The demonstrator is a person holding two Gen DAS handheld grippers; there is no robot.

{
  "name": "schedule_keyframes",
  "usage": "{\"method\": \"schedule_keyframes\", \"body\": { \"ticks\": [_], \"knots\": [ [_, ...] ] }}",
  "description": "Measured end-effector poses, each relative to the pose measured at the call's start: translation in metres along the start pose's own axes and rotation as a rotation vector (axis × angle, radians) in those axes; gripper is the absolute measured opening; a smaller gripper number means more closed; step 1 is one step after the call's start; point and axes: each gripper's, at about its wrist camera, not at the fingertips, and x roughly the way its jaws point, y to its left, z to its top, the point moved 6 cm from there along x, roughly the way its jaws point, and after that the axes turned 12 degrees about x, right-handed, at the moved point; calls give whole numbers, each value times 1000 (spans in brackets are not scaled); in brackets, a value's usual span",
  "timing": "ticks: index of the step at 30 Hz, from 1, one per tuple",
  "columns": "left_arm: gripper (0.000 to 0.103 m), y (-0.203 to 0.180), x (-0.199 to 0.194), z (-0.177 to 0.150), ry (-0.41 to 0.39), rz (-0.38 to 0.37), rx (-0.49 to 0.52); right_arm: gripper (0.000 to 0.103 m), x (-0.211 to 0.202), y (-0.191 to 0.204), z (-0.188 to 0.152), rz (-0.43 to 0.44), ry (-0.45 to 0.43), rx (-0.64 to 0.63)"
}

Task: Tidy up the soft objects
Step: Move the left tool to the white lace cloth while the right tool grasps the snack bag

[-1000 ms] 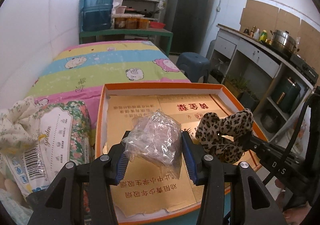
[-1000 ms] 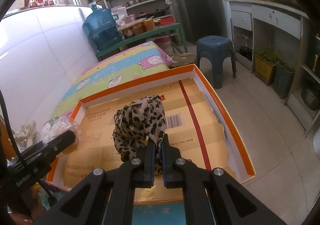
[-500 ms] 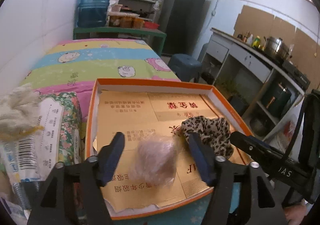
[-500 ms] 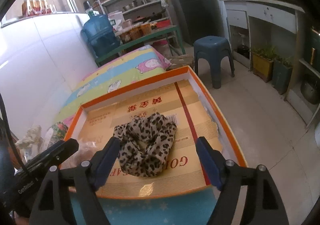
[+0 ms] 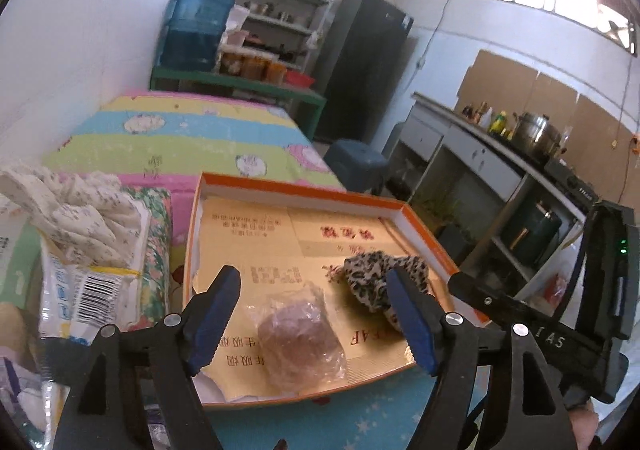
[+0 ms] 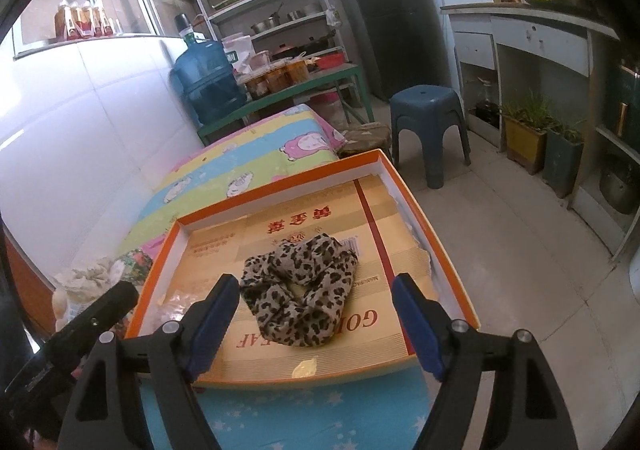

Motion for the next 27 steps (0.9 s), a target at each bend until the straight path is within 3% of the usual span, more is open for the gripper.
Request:
{"method": "schedule_keyframes", "body": {
  "ticks": [14,27],
  "knots": [
    [78,-2,-84,8,-110,-5,79,78,-32,28,-6,41,-38,-43],
    [78,46,-190,-10,-207,126,49,78,-62,76,-32,161,-37,-89]
  ]
}}
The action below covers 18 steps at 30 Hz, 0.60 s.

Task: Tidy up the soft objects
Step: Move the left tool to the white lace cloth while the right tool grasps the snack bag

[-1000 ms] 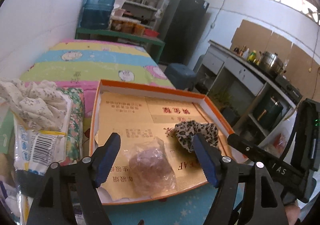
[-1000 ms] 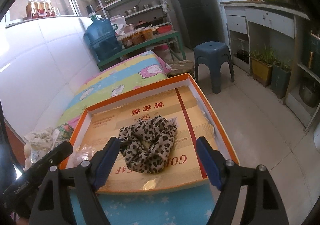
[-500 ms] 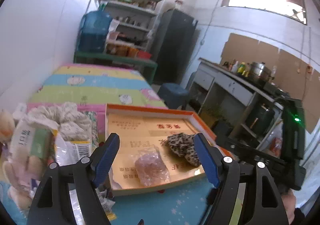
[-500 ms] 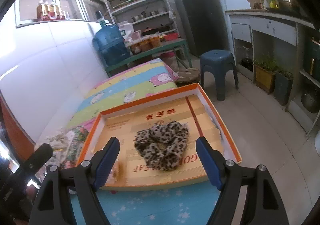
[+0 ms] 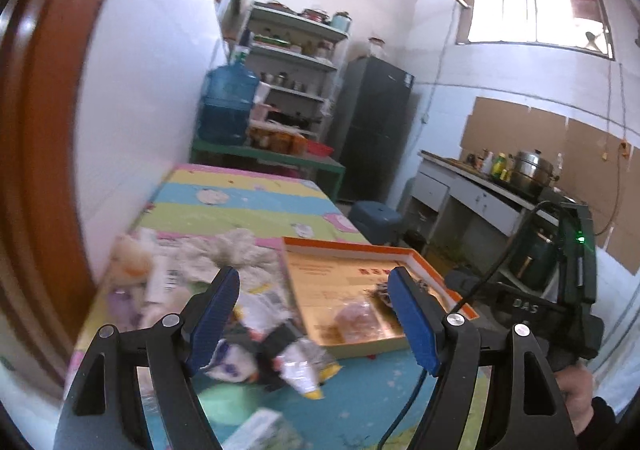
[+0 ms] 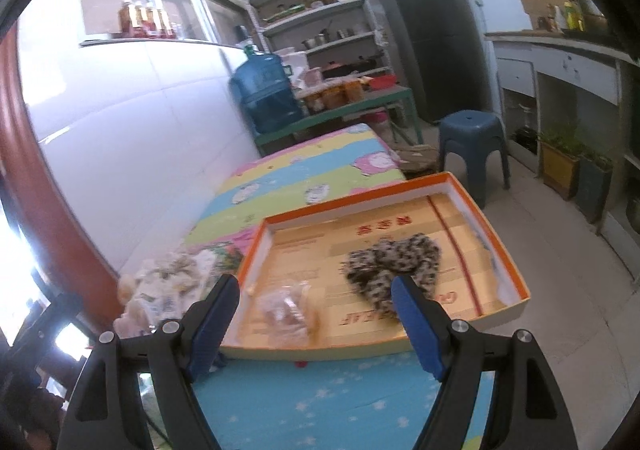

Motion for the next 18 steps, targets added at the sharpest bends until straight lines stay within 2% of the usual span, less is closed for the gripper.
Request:
{"method": "schedule_keyframes", "body": {
  "ticks": [6,9,18],
  "knots": [
    [78,19,-35,-7,-4,86,42,78,-15,39,-11,47,-13,-103],
    [78,30,-48,-18,8,116,48,78,-13,60,-23,86,14,-167],
    [78,45,-58,-58,78,104,34,78,22,114,-73,144,144,-362]
  ]
}}
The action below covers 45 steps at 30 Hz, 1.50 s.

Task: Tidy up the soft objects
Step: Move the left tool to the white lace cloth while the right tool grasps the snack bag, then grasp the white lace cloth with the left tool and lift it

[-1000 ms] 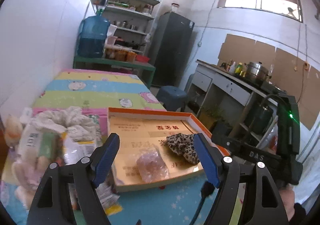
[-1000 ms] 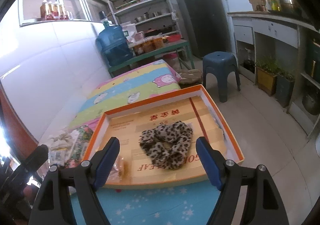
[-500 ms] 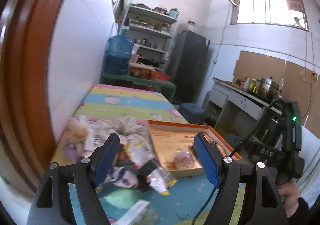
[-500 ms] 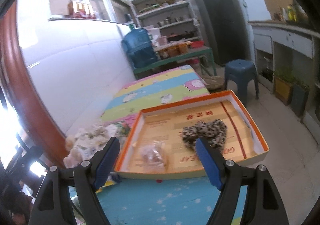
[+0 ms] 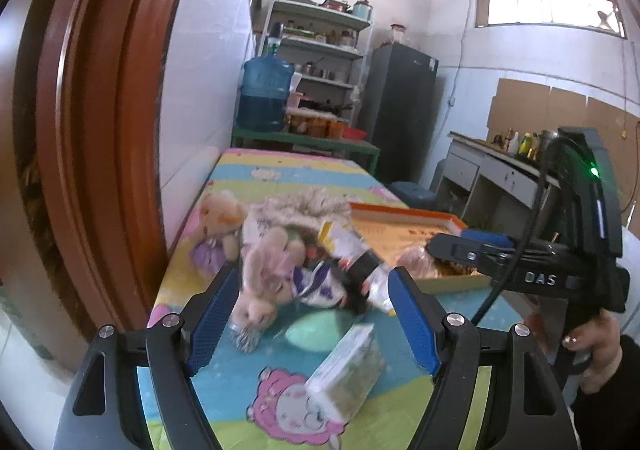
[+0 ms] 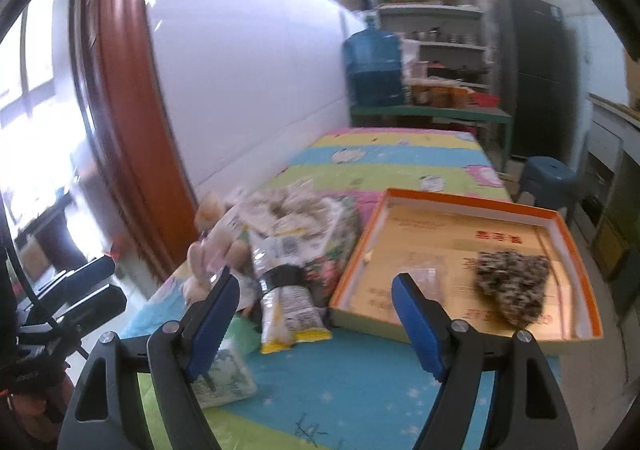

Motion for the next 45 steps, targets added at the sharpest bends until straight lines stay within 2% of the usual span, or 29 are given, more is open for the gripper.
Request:
{"method": "schedule_keyframes", "body": {
  "ticks": [7,11,18,21,23,24,30,33,35,42,45],
  "knots": [
    [78,17,2,-9,9,33,-43,78,37,21,-8,12,78,-63],
    [78,28,4,-8,3,52,-52,70,53,24,-8,5,103,-63],
    [78,38,15,2,-9,68,-32,67,78,20,-9,-10,153,-59],
    [78,41,24,9,-14,62,-17,61,87,18,-12,-13,181,-56],
    [78,41,30,15,-14,53,2,52,92,18,-16,-8,200,-53],
    [78,41,35,19,-16,48,16,50,94,18,-17,-5,204,-51],
    [78,33,65,43,-29,-26,56,46,89,10,-17,45,198,31],
    [78,29,84,54,-13,-62,53,46,77,2,-16,47,171,74],
    [79,27,100,61,-4,-111,32,46,67,-4,-14,36,146,91],
    [79,24,173,69,129,-109,17,46,33,-22,-4,-64,41,48],
    [79,27,199,63,195,-84,15,46,28,-25,-3,-51,38,53]
  ]
}}
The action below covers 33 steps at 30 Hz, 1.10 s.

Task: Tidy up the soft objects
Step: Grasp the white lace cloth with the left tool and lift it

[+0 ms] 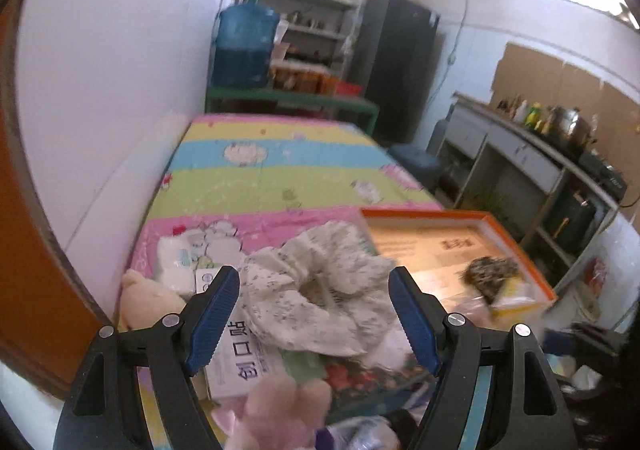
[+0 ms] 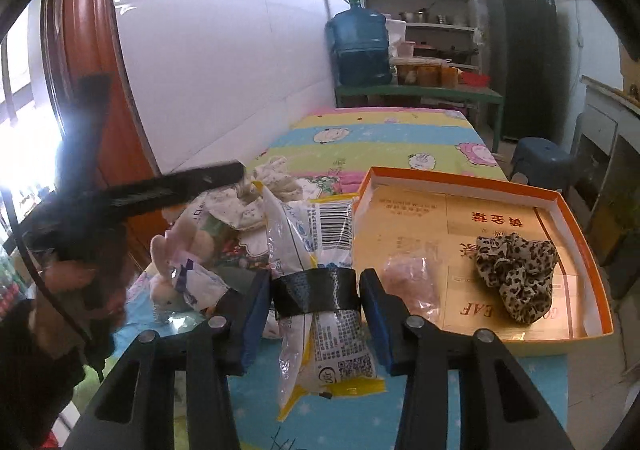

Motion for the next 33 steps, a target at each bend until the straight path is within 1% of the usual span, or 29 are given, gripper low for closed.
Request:
{"method": "schedule_keyframes", "body": {
  "ticks": [2,4,6,8,9,10,11,12,13,14,19,22,25,28,33],
  "knots": [
    [78,3,12,-3,27,18,-9,46,-1,0,0,7,0,2],
    [78,5,21,-5,35,31,-10,46,0,-2,1,15,4,8],
    [72,6,26,-6,39,42,-3,46,3,-2,0,33,14,22],
    [50,5,29,-8,49,65,20,46,6,-1,-1,41,19,25],
    [43,5,30,-9,49,88,38,46,7,0,-3,43,20,25],
    [29,4,29,-11,49,102,48,46,8,1,-3,46,22,25],
    [19,5,28,-14,44,103,50,46,9,2,-4,52,24,27],
    [16,5,27,-14,35,85,41,46,10,3,-4,57,26,29],
    [10,5,26,-15,27,66,30,43,11,4,-4,58,26,28],
    [9,5,25,-16,22,51,19,43,11,5,-4,59,27,28],
    [7,0,20,-18,-3,39,20,43,13,7,-3,58,29,29],
    [7,-3,10,-16,-40,34,11,42,12,8,-2,62,28,35],
    [7,-4,-7,-11,-87,41,3,42,10,10,0,72,24,39],
    [7,-3,-30,-6,-134,65,0,42,7,18,6,88,9,31],
    [7,3,-63,-2,-184,115,-4,42,7,34,17,118,-8,16]
  ]
}}
